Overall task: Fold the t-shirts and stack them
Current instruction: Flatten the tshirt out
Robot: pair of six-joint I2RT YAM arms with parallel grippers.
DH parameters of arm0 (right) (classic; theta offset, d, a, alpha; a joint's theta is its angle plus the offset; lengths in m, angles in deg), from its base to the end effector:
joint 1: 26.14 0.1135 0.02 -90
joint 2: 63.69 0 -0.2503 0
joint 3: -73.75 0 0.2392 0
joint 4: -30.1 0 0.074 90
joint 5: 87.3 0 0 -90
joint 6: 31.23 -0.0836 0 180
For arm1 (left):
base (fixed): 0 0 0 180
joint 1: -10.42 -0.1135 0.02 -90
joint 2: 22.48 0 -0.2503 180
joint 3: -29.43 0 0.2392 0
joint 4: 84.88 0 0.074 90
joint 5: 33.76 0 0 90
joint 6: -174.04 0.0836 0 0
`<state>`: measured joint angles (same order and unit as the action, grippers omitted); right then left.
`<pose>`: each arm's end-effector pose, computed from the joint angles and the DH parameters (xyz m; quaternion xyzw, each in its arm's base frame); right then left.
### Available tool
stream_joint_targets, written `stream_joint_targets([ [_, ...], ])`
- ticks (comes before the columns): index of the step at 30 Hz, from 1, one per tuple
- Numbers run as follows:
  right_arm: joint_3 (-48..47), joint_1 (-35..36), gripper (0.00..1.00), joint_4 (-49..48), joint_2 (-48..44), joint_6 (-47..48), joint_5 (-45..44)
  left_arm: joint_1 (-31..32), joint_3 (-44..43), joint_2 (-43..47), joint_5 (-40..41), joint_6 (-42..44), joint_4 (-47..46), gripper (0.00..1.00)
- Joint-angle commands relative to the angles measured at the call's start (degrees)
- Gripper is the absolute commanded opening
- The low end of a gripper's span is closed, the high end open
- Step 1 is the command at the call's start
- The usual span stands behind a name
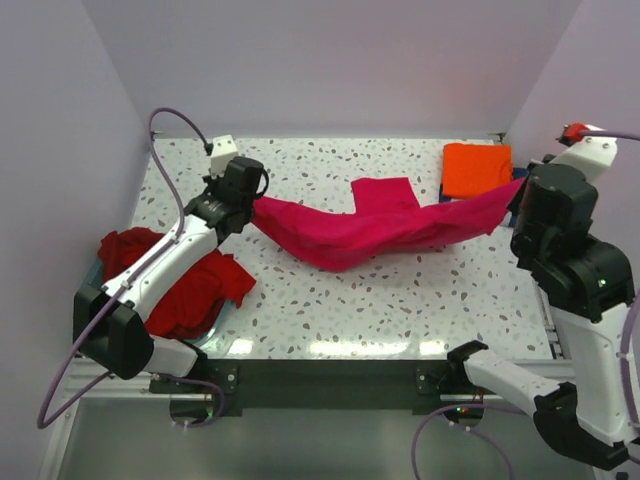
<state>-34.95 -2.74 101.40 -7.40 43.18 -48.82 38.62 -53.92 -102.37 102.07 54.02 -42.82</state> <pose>0.1602 -0.0020 0.4705 0.2022 0.7482 -0.1585 0.6117 0.3088 -0.0975 0.2918 -0.1820 0.8272 0.1122 0.5197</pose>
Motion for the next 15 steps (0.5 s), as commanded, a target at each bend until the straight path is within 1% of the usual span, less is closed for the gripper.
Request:
stream_joint_targets([
  [1, -7.7, -0.4, 0.0, 2.5, 0.1, 3.0, -4.5, -2.4, -2.0, 1.3, 2.7, 2.8, 3.1, 0.0],
  [3, -9.7, -0.3, 0.0, 3.4, 0.0, 3.8, -5.8, -2.5, -3.4, 1.9, 2.3, 3.6, 3.1, 0.0],
  [7, -9.7, -0.4, 0.0, 3.8, -1.0, 4.3, -5.9, -2.5, -4.9, 0.9, -2.5, 6.6, -1.1, 0.0],
  [10, -6.7, -0.4, 0.0, 3.9, -1.6, 2.9, -3.8, -2.5, -8.9, -4.0, -3.9, 8.9, -2.2, 0.0],
  [12, -3.9, -0.4, 0.0, 3.0, -1.2, 2.4, -2.5, -2.5, -14.4, -10.0, -2.6, 11.0, -1.8, 0.0],
  [13, -3.0, -0.4, 0.0, 2.6, -1.0, 2.2, -2.5, -2.5, -16.6, -12.2, -2.3, 11.6, -0.9, 0.0],
  [14, -2.2, -0.3, 0.0, 1.7, -0.7, 2.2, -2.8, -2.5, -21.3, -16.3, -1.7, 12.3, -0.4, 0.0],
  [15, -0.9, -0.4, 0.0, 1.2, 0.2, 2.4, -3.6, -2.5, -23.6, -18.1, -1.3, 12.7, 0.0, 0.0],
])
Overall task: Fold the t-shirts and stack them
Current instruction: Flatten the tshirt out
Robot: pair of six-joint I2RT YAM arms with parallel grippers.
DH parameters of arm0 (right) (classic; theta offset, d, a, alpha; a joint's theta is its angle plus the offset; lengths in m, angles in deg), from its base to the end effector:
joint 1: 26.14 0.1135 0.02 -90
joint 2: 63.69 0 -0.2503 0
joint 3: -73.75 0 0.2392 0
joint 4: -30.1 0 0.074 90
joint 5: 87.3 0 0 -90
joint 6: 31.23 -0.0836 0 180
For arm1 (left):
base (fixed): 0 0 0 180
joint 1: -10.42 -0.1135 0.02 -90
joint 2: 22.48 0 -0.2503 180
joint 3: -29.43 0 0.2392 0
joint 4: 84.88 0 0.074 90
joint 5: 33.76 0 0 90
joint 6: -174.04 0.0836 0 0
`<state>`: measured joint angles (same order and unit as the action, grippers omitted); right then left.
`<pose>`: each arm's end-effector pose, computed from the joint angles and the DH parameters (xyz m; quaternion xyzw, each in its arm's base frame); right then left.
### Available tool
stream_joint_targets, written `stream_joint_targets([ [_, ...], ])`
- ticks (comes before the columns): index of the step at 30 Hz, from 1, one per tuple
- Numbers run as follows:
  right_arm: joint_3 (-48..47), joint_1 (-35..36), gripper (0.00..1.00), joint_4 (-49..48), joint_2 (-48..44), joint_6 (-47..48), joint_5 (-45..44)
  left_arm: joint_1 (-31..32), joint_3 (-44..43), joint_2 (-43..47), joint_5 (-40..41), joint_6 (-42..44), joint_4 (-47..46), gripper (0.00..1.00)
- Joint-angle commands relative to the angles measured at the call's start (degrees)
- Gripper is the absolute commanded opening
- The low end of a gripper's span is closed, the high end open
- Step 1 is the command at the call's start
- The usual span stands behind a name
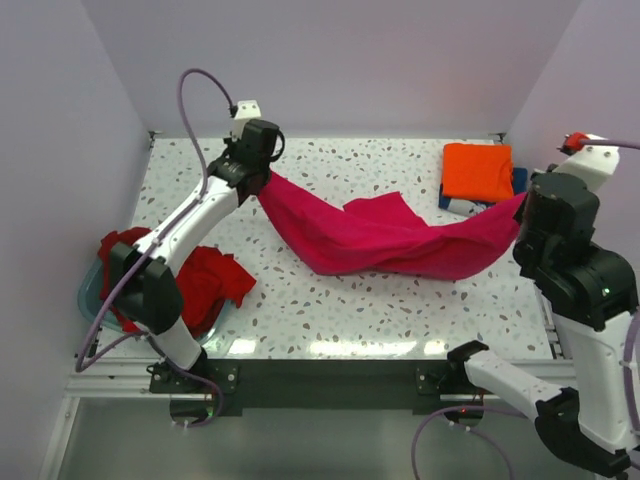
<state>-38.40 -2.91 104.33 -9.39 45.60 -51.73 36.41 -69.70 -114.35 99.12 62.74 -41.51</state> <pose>0.1361 -0.0156 0.4847 0.2105 0.7333 -0.1814 0.6205 0.3618 -0.1131 0.3142 -0.1315 0.8358 0.1293 0.5171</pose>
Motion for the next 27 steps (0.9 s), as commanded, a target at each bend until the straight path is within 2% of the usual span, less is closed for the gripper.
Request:
stream_joint_targets([
  [1, 2.9, -0.2, 0.0, -2.2, 2.8, 0.2, -1.0, -0.3, -9.7, -7.9, 1.9, 4.9, -2.3, 0.0],
  [4, 2.8, -0.3, 0.0, -3.0, 4.8, 1.0, -2.7, -0.4, -20.1, -16.3, 2.4, 6.4, 0.1, 0.0],
  [6, 2.4, -0.4, 0.0, -3.2, 5.3, 1.1, -2.8, -0.3, -26.0, -18.7, 0.4, 7.4, 0.6, 0.34],
  [9, 2.8, -0.4, 0.0, -3.4, 5.3, 1.3, -2.5, 0.0, -27.7, -21.0, -0.2, 7.6, 1.6, 0.79],
  [11, 4.4, -0.5, 0.0, -3.8, 5.0, 1.5, -3.1, 1.2, -22.8, -18.5, 1.1, 6.4, 0.8, 0.95],
  [13, 6.2, -0.5, 0.0, -4.4, 4.6, 1.2, -3.0, 4.0, -16.1, -12.3, 1.6, 5.8, -3.8, 0.96],
  [14, 6.9, -0.5, 0.0, -4.6, 3.9, 1.0, -2.4, 5.4, -7.9, -9.8, 1.9, 5.1, -5.8, 0.95],
  [16, 9.4, -0.5, 0.0, -5.5, 3.3, 0.2, -1.7, 9.8, 0.3, -2.7, 2.2, 3.6, -10.5, 0.92],
  [17, 10.0, -0.5, 0.0, -5.4, 2.8, -0.3, -1.2, 11.3, 7.6, -0.7, 0.7, 1.6, -11.8, 0.9],
  [19, 11.7, -0.6, 0.0, -5.4, 2.1, -1.2, 0.2, 14.1, 14.3, 2.7, -1.5, -1.0, -14.0, 0.85],
  [20, 12.2, -0.6, 0.0, -5.6, 1.9, -1.5, 0.7, 14.4, 19.9, 5.2, -5.0, -4.3, -14.2, 0.82],
  [23, 14.1, -0.7, 0.0, -6.0, 0.8, -2.3, 2.2, 15.7, 29.1, 7.9, -11.6, -7.8, -17.8, 0.81],
  [27, 16.1, -0.7, 0.0, -6.2, -0.3, -3.1, 3.3, 17.9, 33.8, 8.1, -13.9, -9.5, -20.4, 0.81],
])
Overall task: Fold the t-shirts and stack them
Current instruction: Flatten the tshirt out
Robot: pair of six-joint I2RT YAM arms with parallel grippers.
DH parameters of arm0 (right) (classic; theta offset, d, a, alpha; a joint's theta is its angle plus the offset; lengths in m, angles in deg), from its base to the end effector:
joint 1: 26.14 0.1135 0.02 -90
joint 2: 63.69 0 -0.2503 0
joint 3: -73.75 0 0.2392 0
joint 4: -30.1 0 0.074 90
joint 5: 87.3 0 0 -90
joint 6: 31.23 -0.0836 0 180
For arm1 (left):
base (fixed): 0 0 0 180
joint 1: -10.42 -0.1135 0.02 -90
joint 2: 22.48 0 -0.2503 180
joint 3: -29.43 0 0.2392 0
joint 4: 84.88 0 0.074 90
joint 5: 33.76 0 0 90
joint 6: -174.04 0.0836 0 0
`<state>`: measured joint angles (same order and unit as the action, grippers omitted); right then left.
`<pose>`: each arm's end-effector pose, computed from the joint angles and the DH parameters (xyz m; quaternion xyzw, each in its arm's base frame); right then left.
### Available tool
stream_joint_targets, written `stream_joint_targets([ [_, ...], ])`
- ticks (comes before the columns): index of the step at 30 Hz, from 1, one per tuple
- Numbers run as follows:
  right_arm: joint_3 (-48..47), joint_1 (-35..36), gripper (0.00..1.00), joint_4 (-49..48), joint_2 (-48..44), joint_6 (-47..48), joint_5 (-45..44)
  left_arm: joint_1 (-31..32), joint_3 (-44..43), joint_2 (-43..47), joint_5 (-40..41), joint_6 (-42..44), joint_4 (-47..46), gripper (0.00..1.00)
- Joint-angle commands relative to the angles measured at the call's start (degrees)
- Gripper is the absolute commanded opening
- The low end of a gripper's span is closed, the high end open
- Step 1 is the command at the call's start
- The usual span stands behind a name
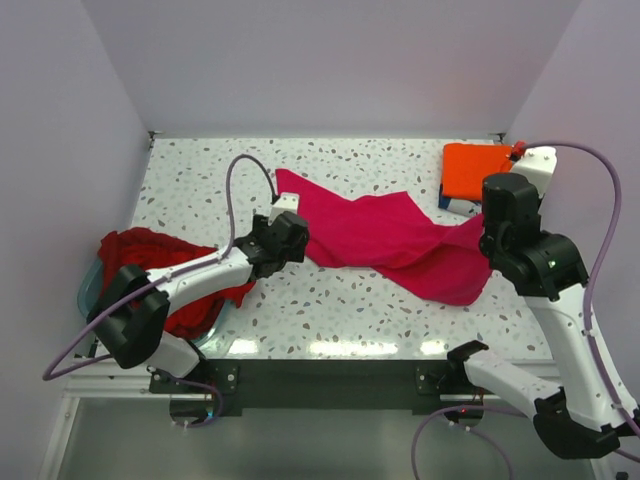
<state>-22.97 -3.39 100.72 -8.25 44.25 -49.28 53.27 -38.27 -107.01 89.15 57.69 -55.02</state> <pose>0.1796 0.0039 0.4159 0.1650 0.7897 -0.2134 0.5510 0.2684 -0.1870 0.1885 0.0245 0.8971 0.0157 0.4408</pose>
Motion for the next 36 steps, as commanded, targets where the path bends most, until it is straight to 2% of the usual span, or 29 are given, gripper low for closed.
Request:
stream_joint_targets([
  [1, 1.2, -0.2, 0.0, -2.5, -2.1, -1.9, 1.4, 1.3, 3.5, 0.3, -4.2, -4.6, -7.3, 0.81],
  [6, 3.9, -0.3, 0.0, -2.5, -4.2, -3.3, 3.6, 1.8, 4.4, -2.9, -6.1, -4.8, -9.9, 0.84],
  [15, 5.3, -0.2, 0.0, -2.2, -5.1, -3.2, 3.8, 1.9, 0.1, -11.5, -5.6, -5.1, -11.6, 0.84],
  [27, 5.8, -0.2, 0.0, -2.7, -5.4, -2.2, 3.6, 1.9, -3.3, -16.3, -4.7, -5.4, -14.4, 0.83],
  [33, 6.1, -0.2, 0.0, -3.2, -5.3, -1.7, 3.9, 1.8, -5.2, -18.3, -4.2, -4.3, -17.2, 0.8],
  [36, 6.4, -0.2, 0.0, -3.3, -5.3, -1.3, 4.1, 1.7, -6.7, -20.0, -4.3, -3.3, -18.6, 0.75],
])
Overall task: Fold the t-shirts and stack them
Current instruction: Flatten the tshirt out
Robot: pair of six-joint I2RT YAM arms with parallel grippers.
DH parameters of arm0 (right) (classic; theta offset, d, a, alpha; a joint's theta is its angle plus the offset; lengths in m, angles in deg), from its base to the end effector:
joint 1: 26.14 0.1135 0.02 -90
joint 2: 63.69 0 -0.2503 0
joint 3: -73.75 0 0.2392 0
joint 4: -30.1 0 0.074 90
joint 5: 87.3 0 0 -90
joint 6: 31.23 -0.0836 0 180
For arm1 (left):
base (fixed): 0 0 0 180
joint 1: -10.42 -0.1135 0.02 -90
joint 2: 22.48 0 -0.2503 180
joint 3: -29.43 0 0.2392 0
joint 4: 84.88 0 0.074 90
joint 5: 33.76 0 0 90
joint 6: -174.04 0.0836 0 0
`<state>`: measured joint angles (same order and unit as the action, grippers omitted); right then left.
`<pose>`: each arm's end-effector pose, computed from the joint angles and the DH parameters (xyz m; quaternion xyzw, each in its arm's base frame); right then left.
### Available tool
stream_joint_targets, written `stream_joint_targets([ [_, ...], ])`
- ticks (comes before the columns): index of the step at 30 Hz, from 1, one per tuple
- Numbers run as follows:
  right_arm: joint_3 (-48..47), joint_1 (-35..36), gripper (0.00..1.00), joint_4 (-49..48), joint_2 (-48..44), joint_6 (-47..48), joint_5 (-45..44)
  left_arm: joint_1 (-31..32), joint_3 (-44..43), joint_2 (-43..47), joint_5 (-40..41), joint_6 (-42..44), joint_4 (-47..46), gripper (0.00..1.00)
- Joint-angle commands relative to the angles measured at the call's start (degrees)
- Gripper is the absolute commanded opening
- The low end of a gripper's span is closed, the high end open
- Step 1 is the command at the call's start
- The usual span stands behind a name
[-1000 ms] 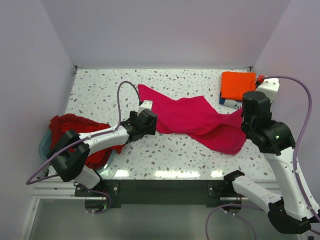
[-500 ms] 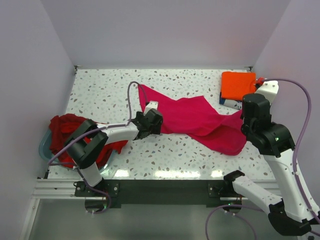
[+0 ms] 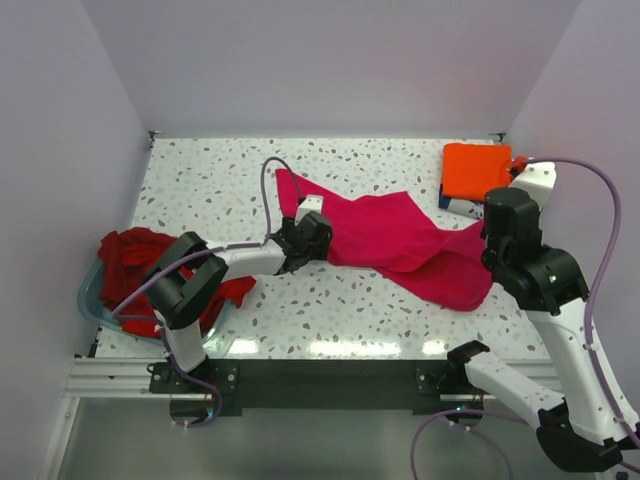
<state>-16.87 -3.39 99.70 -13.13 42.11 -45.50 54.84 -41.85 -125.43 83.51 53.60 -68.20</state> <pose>0.1688 0.0032 0.3968 0.1634 0.7985 -0.1772 0.5516 0.2970 -0.2374 0.1210 0.0274 0.9118 -0.0350 0.4083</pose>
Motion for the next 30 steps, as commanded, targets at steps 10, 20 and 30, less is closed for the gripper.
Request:
stream_joint_targets([
  [10, 1.2, -0.2, 0.0, -3.1, -0.2, 1.3, 0.7, 0.0, -8.5, -6.6, 2.0, 2.7, -6.0, 0.59],
  [20, 2.6, -0.2, 0.0, -3.7, 0.1, 1.5, 0.8, -0.1, -7.5, -4.4, 3.9, 0.7, -7.8, 0.0],
  [30, 2.8, -0.2, 0.0, -2.2, -1.4, 0.1, 2.5, -0.6, 2.3, 8.1, 2.3, -0.7, -8.8, 0.0],
])
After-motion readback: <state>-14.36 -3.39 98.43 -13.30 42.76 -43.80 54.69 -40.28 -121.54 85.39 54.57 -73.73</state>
